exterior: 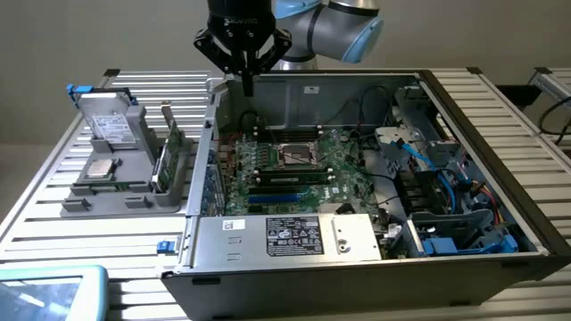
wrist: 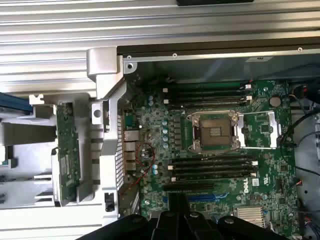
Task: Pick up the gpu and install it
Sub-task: 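Reach for the gpu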
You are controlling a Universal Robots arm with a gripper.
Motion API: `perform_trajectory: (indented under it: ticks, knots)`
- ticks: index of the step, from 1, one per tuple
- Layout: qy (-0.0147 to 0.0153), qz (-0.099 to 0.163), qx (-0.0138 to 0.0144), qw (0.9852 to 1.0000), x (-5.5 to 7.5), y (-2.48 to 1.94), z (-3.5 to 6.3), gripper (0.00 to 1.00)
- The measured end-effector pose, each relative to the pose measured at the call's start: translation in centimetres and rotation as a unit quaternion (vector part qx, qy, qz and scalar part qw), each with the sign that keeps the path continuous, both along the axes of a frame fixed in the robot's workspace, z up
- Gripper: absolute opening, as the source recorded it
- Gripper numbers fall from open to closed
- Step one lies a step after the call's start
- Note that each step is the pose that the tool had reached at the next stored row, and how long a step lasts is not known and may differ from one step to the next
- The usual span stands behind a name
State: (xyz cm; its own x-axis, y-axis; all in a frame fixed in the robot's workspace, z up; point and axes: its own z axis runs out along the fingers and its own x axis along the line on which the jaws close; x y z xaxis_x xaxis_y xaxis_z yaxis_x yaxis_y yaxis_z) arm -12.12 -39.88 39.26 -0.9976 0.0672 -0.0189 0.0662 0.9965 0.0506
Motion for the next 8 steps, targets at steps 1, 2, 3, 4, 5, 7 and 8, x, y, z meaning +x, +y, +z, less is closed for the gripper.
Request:
perform_trajectory:
  ticks: [1,2,3,4,5,7,8]
  knots:
    - [0.0,0.0,0.0,1.0,0.0,0.0,0.0,0.11]
    - [0.0,0.0,0.0001,1.0,0.0,0.0,0.0,0.11]
    - [0.0,0.001,0.0003,1.0,0.0,0.0,0.0,0.11]
    - [0.0,0.001,0.0003,1.0,0.0,0.0,0.0,0.11]
    - [0.0,0.001,0.0003,1.0,0.0,0.0,0.0,0.11]
    - [0.0,0.001,0.0003,1.0,0.0,0.0,0.0,0.11]
    - [0.0,0.001,0.0003,1.0,0.0,0.0,0.0,0.11]
